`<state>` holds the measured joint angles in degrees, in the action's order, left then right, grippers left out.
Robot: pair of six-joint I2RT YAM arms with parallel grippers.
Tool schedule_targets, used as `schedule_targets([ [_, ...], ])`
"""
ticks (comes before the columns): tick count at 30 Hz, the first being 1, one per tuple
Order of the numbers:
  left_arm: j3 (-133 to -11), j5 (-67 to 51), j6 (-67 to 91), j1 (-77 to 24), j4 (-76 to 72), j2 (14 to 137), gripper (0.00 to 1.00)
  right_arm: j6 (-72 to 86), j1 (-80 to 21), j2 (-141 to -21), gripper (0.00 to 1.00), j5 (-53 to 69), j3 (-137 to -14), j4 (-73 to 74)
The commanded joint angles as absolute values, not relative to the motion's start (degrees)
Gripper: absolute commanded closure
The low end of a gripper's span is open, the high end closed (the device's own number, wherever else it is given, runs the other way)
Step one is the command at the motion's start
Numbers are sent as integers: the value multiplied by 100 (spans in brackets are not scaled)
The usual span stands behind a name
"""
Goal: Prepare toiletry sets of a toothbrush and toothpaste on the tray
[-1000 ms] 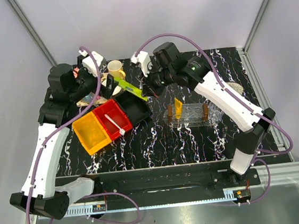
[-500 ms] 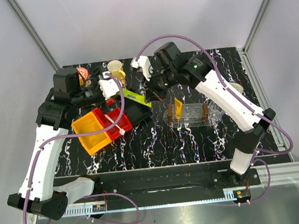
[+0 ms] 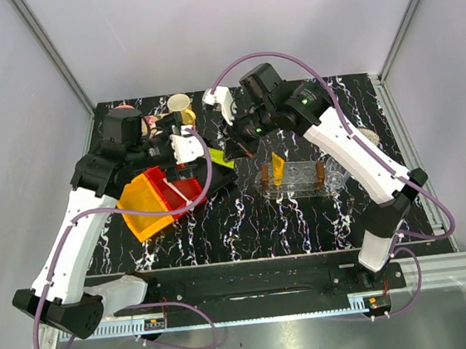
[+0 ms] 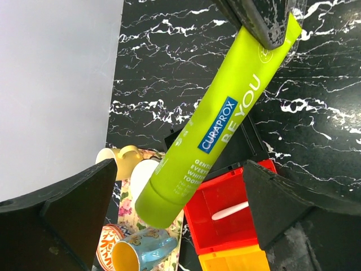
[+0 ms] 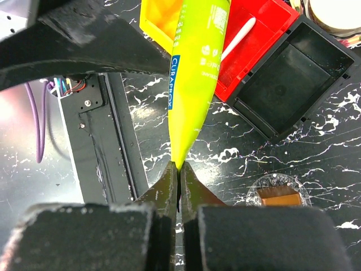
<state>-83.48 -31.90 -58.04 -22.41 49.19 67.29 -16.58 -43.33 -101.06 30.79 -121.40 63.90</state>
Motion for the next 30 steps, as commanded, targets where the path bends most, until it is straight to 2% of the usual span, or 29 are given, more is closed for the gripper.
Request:
schedule_targets([
  [1, -8218, -2918, -6284, -2381, 4649, 6820, 3, -1696, -4289, -10107, 100, 3331, -12454, 6363],
  [3, -8122, -2804, -6354, -2443, 4571, 6847, 4, -1688, -4272, -10116, 100, 3348, -12463, 6363],
  [7, -7981, -2602, -6389, -2549, 4386, 6882, 17, -1687, -4263, -10099, 100, 3366, -12454, 6381],
  [8, -7928, -2558, -6398, -2558, 4360, 6882, 24, -1688, -4245, -10090, 100, 3366, -12445, 6381],
  [10, -7884, -2487, -6390, -2575, 4281, 6873, 30, -1688, -4245, -10064, 100, 3375, -12410, 6372],
  [15, -7813, -2408, -6241, -2654, 4192, 6873, 55, -1661, -4219, -10046, 100, 3375, -12384, 6372],
  [18, -7805, -2356, -6188, -2707, 4192, 6864, 64, -1661, -4210, -10020, 100, 3322, -12340, 6354],
  [19, -7805, -2338, -6161, -2733, 4192, 6864, 72, -1652, -4210, -10011, 100, 3270, -12331, 6354],
  [21, -7787, -2294, -6091, -2760, 4192, 6856, 80, -1635, -4201, -9993, 97, 3208, -12340, 6328],
  [22, -7787, -2268, -6039, -2777, 4131, 6847, 91, -1626, -4184, -9984, 94, 3147, -12340, 6319],
  [23, -7761, -2224, -5855, -2777, 4070, 6838, 97, -1609, -4175, -9967, 89, 3112, -12340, 6293],
  [24, -7752, -2145, -5732, -2786, 4008, 6812, 100, -1565, -4157, -9941, 79, 3077, -12340, 6258],
  [26, -7665, -2083, -5336, -2777, 3745, 6777, 100, -1521, -4078, -9870, 68, 2997, -12322, 6197],
  [27, -7629, -2066, -5204, -2777, 3657, 6724, 100, -1451, -4035, -9844, 59, 2980, -12314, 6153],
  [30, -7506, -2074, -4563, -2777, 3270, 6671, 100, -1275, -3789, -9730, 53, 2988, -12287, 5986],
])
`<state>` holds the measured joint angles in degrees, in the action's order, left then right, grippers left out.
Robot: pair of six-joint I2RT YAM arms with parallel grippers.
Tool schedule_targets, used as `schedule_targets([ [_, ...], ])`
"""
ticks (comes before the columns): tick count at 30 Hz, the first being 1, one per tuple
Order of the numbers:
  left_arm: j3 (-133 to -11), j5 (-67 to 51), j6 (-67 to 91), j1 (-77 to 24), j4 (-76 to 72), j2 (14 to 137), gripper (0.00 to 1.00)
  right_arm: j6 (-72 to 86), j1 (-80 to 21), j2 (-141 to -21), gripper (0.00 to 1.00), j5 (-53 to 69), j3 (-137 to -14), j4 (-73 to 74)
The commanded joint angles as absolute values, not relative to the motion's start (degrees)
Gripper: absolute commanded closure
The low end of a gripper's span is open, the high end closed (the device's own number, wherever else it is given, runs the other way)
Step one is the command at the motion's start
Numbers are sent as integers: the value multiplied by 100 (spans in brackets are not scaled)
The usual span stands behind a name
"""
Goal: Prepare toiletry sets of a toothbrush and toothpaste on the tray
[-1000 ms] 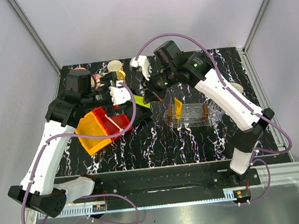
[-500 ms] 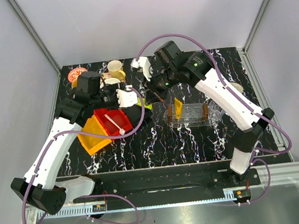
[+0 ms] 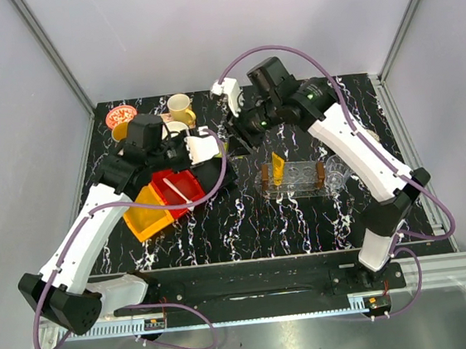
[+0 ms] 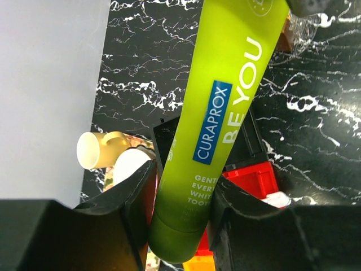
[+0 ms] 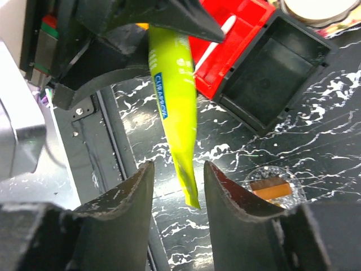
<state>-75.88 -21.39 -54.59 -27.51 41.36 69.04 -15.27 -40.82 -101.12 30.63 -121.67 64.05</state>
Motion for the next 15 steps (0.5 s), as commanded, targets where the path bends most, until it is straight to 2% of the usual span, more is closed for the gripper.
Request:
schedule_targets([
  [1, -7480, -2074, -4248, -2777, 3096, 6645, 100, -1214, -3710, -9677, 53, 3067, -12287, 5951],
  [7, -7313, -2179, -3246, -2760, 2585, 6618, 100, -897, -3130, -9388, 51, 3339, -12217, 5669],
  [15, -7181, -2355, -2014, -2760, 1961, 6680, 100, -730, -2901, -9202, 51, 3682, -12067, 5467],
])
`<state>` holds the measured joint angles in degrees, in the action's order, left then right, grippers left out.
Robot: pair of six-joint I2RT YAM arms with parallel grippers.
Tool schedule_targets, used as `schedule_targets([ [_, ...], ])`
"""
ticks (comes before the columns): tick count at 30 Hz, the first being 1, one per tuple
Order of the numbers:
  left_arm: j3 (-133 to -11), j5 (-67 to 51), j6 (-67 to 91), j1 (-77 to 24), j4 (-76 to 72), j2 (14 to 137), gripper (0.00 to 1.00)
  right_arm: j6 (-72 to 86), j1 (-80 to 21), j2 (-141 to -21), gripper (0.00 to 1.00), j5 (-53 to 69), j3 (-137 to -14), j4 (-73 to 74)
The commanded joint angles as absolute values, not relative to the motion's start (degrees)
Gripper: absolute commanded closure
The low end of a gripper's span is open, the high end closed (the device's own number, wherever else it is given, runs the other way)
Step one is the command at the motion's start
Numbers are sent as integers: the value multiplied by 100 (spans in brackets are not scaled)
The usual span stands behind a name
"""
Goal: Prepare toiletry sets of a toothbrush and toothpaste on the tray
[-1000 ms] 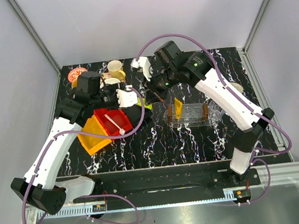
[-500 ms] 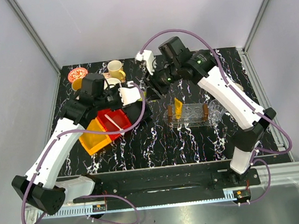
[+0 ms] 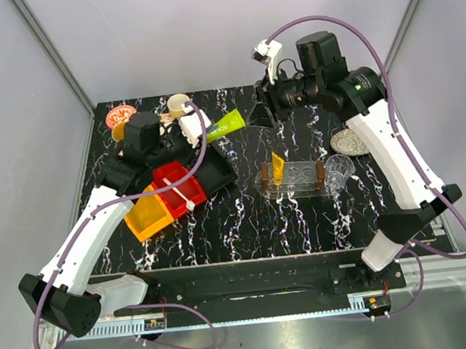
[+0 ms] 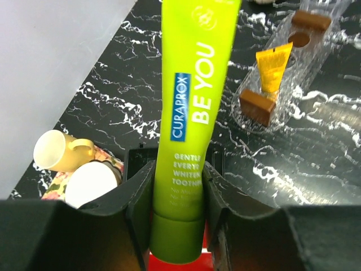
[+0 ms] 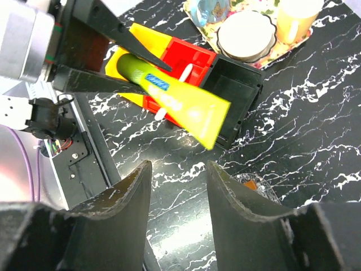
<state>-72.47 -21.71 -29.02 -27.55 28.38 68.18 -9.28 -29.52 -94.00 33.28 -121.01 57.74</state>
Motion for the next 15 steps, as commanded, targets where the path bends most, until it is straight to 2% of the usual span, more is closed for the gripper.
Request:
schedule_targets([
  [1, -7163, -2390, -1795, -2760, 1856, 6688, 100, -712, -2900, -9211, 51, 3726, -12076, 5441],
  [15, -6864, -3067, -817, -2768, 1143, 6583, 100, -440, -2655, -9474, 49, 3604, -12437, 5353],
])
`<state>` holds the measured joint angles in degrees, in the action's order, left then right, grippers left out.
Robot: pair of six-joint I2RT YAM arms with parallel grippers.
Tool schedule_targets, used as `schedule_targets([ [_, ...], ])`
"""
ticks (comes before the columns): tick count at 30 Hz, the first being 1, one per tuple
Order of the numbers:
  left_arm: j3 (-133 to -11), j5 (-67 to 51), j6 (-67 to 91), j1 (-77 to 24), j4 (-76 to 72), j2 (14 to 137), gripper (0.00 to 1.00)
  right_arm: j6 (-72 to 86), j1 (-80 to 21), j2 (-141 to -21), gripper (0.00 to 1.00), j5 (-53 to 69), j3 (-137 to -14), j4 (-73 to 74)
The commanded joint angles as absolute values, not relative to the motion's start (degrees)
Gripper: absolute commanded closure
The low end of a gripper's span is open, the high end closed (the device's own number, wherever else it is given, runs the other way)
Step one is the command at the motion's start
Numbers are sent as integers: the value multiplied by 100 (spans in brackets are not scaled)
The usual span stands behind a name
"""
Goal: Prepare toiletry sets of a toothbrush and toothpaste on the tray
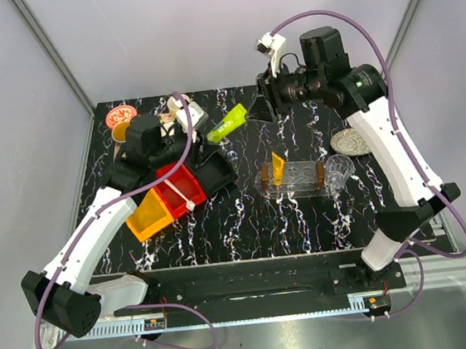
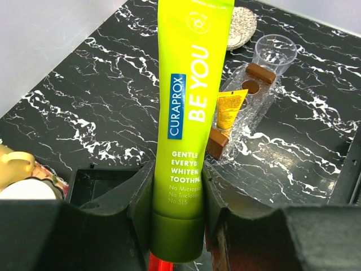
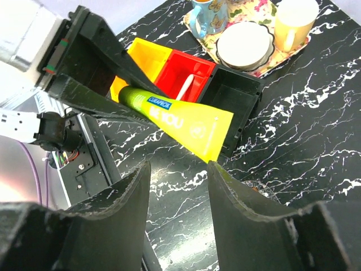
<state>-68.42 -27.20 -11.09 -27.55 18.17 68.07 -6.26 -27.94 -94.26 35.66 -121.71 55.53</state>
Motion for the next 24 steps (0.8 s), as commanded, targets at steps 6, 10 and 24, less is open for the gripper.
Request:
schedule_targets([
  [6, -6803, -3216, -747, -2768, 1028, 6539, 100, -176, -2461, -9615, 48, 3708, -12551, 5256],
  [10, -6794, -3208, -765, -2768, 1037, 6539, 100, -70, -2365, -9712, 47, 4033, -12595, 5247],
  [24, -6812, -3155, -958, -2812, 1028, 6583, 100, 378, -2364, -10002, 43, 4833, -12437, 5045],
])
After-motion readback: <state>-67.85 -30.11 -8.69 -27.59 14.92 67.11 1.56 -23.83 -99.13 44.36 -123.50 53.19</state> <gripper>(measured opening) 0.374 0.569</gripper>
